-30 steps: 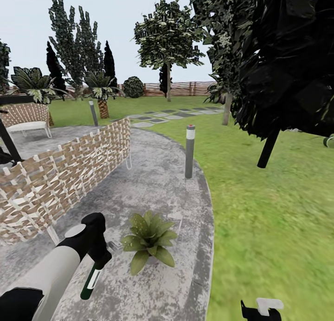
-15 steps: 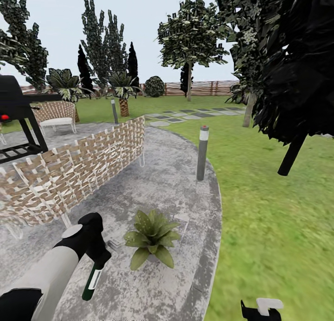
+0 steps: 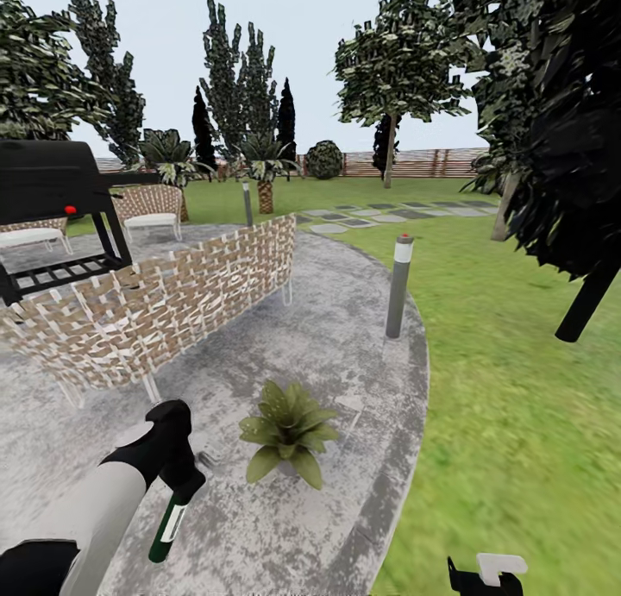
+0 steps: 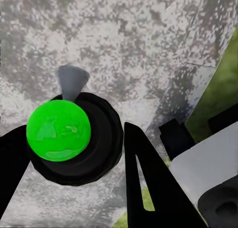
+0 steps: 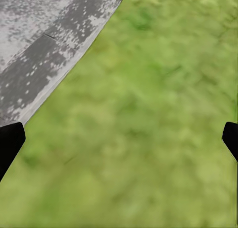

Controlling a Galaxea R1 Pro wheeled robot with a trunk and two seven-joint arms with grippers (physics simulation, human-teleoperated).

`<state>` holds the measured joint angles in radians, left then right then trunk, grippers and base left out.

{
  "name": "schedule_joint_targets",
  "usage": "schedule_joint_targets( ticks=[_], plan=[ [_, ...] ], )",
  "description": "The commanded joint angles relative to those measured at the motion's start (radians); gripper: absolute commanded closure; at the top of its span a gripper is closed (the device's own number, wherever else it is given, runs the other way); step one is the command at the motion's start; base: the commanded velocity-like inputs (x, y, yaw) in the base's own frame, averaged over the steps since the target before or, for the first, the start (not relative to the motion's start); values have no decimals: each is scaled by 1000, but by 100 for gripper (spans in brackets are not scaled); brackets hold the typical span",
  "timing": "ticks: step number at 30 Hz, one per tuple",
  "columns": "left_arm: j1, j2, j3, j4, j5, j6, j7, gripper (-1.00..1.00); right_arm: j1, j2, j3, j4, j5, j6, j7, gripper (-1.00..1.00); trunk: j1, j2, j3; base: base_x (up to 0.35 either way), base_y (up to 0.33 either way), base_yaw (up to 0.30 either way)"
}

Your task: Pick up the pesticide atomizer in the garden and spray insectifuge to fully cover both potted plants in the garden.

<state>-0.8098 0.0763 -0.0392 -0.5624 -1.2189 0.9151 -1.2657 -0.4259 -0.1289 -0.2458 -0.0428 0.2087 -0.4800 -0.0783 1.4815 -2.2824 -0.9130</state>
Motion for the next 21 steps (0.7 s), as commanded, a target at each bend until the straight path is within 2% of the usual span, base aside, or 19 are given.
schedule_joint_targets(
  ticks=[1, 3, 4, 5, 6, 8, 10, 13, 16, 21],
  plan=[
    [8, -1, -4, -1, 8, 9, 15, 100, -1, 0, -6, 0, 11, -3, -5, -100, 0, 0, -1, -72, -180, 81],
    [14, -3, -3, -1, 62, 9, 47, 100, -1, -2, -7, 0, 11, -3, -5, -100, 0, 0, -1, -30, -81, 34],
    [16, -2, -3, -1, 105, 8, 68, 100, -1, -4, -7, 0, 11, -3, -5, -100, 0, 0, -1, -12, -32, 14],
    [17, 1, -3, -1, 147, 7, 101, 100, -1, -5, -7, 0, 11, -3, -5, -100, 0, 0, -1, -6, -17, 7],
    [29, 4, -2, -1, 201, 5, 164, 100, -1, -6, -7, 1, 11, -3, -5, -100, 0, 0, -1, -3, -7, 3],
    [50, 3, -2, 0, 271, 0, 243, 100, -1, -6, -7, 0, 11, -3, -5, -100, 0, 0, -1, -1, -3, 1],
    [73, 0, -3, 1, 360, -40, 326, 100, -1, -7, -7, 0, 11, -3, -5, -100, 0, 0, -1, 0, -1, 0],
    [106, 0, -2, 2, 466, -83, 404, 100, -1, -7, -7, 0, 11, -3, -5, -100, 0, 0, -1, 0, 0, 0],
    [121, 1, -3, 2, 512, -92, 463, 100, -1, -6, -7, 0, 11, -3, -5, -100, 0, 0, -1, 23, -11, 0],
    [141, 2, -4, 25, 522, -94, 484, 100, -1, -3, -6, 0, 11, -2, -5, -100, 0, 0, -1, 190, -132, 0]
  ],
)
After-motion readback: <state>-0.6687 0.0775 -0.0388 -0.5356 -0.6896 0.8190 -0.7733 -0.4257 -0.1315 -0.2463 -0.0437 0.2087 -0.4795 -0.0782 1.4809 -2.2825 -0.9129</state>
